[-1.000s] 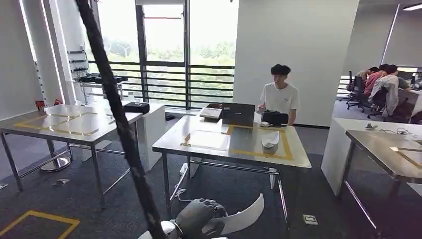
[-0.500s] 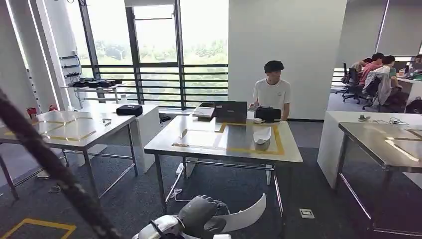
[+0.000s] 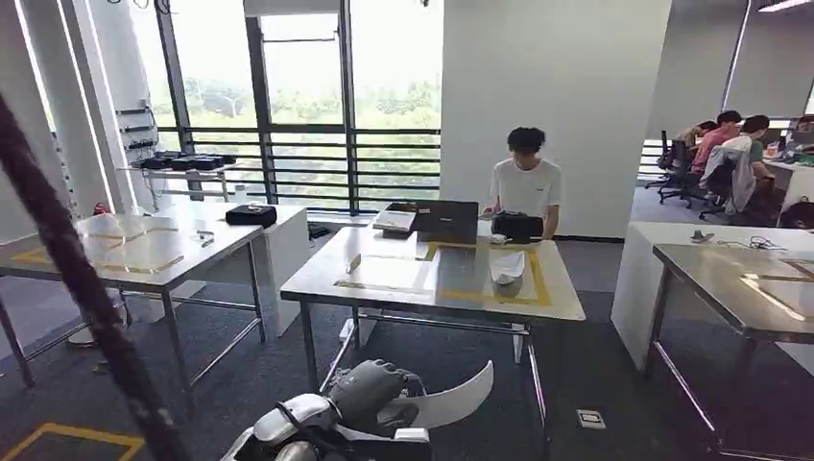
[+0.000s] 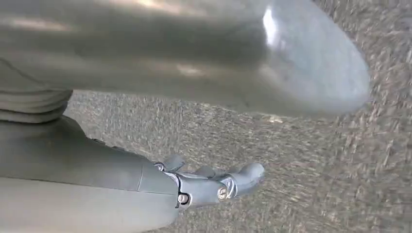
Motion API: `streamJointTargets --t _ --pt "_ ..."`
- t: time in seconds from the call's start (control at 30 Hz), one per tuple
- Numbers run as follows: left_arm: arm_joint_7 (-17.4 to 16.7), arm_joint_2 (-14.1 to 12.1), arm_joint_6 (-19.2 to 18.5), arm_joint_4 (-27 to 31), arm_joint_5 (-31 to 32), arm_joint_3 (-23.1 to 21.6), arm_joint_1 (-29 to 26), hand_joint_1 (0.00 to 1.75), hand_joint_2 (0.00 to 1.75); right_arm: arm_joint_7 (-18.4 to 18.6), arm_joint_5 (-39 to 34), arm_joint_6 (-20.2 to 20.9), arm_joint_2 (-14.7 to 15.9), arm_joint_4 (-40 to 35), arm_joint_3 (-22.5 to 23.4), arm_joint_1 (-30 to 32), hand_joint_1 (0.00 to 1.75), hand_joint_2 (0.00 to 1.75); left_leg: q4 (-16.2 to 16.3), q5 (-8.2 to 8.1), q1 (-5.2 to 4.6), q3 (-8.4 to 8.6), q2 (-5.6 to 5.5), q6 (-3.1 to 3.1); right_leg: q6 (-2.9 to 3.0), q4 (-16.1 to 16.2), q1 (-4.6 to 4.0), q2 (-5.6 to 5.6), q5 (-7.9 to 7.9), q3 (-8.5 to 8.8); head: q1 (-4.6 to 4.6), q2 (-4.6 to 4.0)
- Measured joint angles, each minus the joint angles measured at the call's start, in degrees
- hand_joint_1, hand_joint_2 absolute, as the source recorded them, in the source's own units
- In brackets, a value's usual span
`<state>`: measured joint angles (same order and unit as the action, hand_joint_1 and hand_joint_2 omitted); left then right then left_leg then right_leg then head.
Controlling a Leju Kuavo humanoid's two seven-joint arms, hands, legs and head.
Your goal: Take the parts from the cabinet and place them on the table.
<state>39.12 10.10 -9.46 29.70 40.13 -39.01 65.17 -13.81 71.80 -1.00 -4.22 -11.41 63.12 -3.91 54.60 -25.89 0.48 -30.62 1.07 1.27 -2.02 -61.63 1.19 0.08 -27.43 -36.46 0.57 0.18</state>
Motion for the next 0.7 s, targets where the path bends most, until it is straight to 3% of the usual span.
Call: streamJointTargets --t 0.03,0.07,0.1,0.13,0.17,0.23,0.27,0.3,0.33,0.43,0.47,0.5,0.57,0.6,0.63,0.7 --pt "0.0 -0.2 0.0 -0.1 0.0 0.0 0.3 1.75 1.75 0.0 0.2 0.1 0.0 0.0 0.0 0.0 0.00 0.00 0.1 -0.04 0.07 0.15 0.03 -0.20 -0.24 -5.7 0.25 -0.02 -2.23 -3.08 0.09 0.00" --pt "-0.1 -0.4 -0.2 -0.2 0.0 0.0 0.3 1.75 1.75 0.0 0.3 0.1 0.0 0.0 0.0 0.1 0.00 0.00 0.2 -0.26 0.07 0.24 0.03 -0.25 -0.49 -9.5 0.47 -0.02 -3.37 -5.28 0.13 0.00" --pt "-0.2 -0.5 -0.2 -0.3 0.0 0.0 0.3 1.75 1.75 0.0 0.5 0.2 0.0 0.0 0.0 0.2 0.00 0.00 0.4 -0.49 0.17 0.32 0.02 -0.48 -0.83 -12.5 0.65 -0.03 -3.55 -7.36 0.11 0.00" --pt "-0.3 -0.8 -0.3 -0.4 0.0 0.0 0.3 1.75 1.75 0.0 0.6 0.3 0.0 0.0 0.0 0.3 0.00 0.00 0.7 -0.79 0.35 0.41 -0.01 -0.78 -1.05 -12.2 0.78 -0.04 -2.58 -7.78 0.13 0.00" --pt "-0.4 -1.0 -0.3 -0.4 0.0 0.0 0.3 1.75 1.75 0.1 0.8 0.5 0.0 0.0 0.0 0.3 0.00 0.00 1.2 -1.48 0.85 0.56 -0.05 -1.38 -1.41 -8.3 1.09 -0.10 0.37 -6.42 0.11 0.00" --pt "-0.5 -1.3 -0.3 -0.4 0.1 0.0 0.3 1.75 1.75 0.0 1.0 0.6 0.0 0.0 0.0 0.3 0.00 0.00 3.0 -3.10 1.84 0.75 -0.09 -2.52 -2.61 2.3 1.90 -0.70 5.56 -1.61 0.15 0.00" --pt "-0.5 -1.4 -0.3 -0.4 0.1 0.0 0.4 1.75 1.75 0.0 1.2 0.8 -0.5 0.2 -0.2 0.2 0.00 0.00 3.6 -3.90 1.21 0.21 -0.18 -3.40 -2.94 1.5 1.34 -0.37 3.70 -1.31 0.30 -0.02" --pt "-0.6 -1.5 -0.3 -0.2 0.2 0.0 0.3 1.75 1.75 0.0 1.3 0.9 -0.5 0.2 -0.3 0.2 0.00 0.00 4.2 -4.34 1.44 -0.07 -0.29 -3.67 -1.98 2.2 1.30 -0.03 3.51 -1.27 0.33 -0.04" --pt "-0.5 -1.8 -0.3 0.1 0.3 0.0 0.1 1.75 1.75 0.0 1.4 0.9 -0.3 0.2 -0.3 0.1 0.00 0.00 3.8 -4.60 1.25 0.20 -0.33 -3.91 -0.29 1.5 1.34 -0.04 2.80 -1.39 0.09 0.00" --pt "-0.7 -2.3 -0.3 0.9 0.3 0.0 0.1 1.75 1.75 0.0 1.6 0.9 -0.3 0.1 -0.4 0.0 0.00 0.00 3.5 -5.24 1.63 1.24 -0.35 -4.63 1.33 1.3 1.24 0.26 1.96 -0.72 -0.18 0.00" --pt "-0.6 -2.5 -0.3 1.2 0.2 0.0 0.1 1.75 1.75 0.0 1.7 0.9 -0.3 0.2 -0.4 0.1 0.00 0.00 5.6 -5.89 1.62 0.42 -0.46 -4.55 1.77 1.3 1.19 0.25 1.64 -0.24 -0.28 0.00" --pt "-0.7 -2.8 -0.3 1.3 0.2 0.0 0.1 1.75 1.75 0.0 1.7 0.9 -0.3 0.2 -0.4 0.1 0.00 0.00 9.4 -7.44 1.39 -1.72 -0.49 -4.46 2.14 1.4 1.10 0.25 1.27 0.26 -0.28 0.00" --pt "-0.7 -3.1 -0.3 1.3 0.2 -0.1 -0.3 1.75 1.75 0.0 1.7 0.9 -0.3 0.2 -0.4 0.0 0.00 0.00 19.5 -10.79 1.06 -8.23 -0.50 -4.25 2.56 1.4 0.71 0.29 0.42 1.06 -0.35 0.00" --pt "-0.7 -3.2 -0.3 1.3 0.3 -0.1 -0.6 1.75 1.75 0.0 1.7 0.9 -0.3 0.2 -0.4 0.0 0.00 0.00 22.7 -10.78 0.91 -10.93 -0.51 -3.92 2.67 1.4 0.46 0.48 -0.06 1.60 -0.33 0.00" --pt "-0.7 -3.4 -0.3 1.3 0.3 -0.1 -0.8 1.75 1.75 0.0 1.7 0.9 -0.3 0.2 -0.4 0.0 0.00 0.00 22.7 -9.14 0.71 -12.00 -0.57 -3.43 2.74 1.4 0.24 0.72 -0.50 2.19 -0.35 0.00" --pt "-0.7 -3.7 -0.3 1.3 0.3 -0.1 -1.0 1.75 1.75 0.0 1.8 0.9 -0.3 0.2 -0.4 0.1 0.00 0.00 15.6 -2.55 -0.01 -10.50 -0.81 -1.91 2.82 1.5 -0.26 1.18 -1.52 3.68 -0.37 0.00"
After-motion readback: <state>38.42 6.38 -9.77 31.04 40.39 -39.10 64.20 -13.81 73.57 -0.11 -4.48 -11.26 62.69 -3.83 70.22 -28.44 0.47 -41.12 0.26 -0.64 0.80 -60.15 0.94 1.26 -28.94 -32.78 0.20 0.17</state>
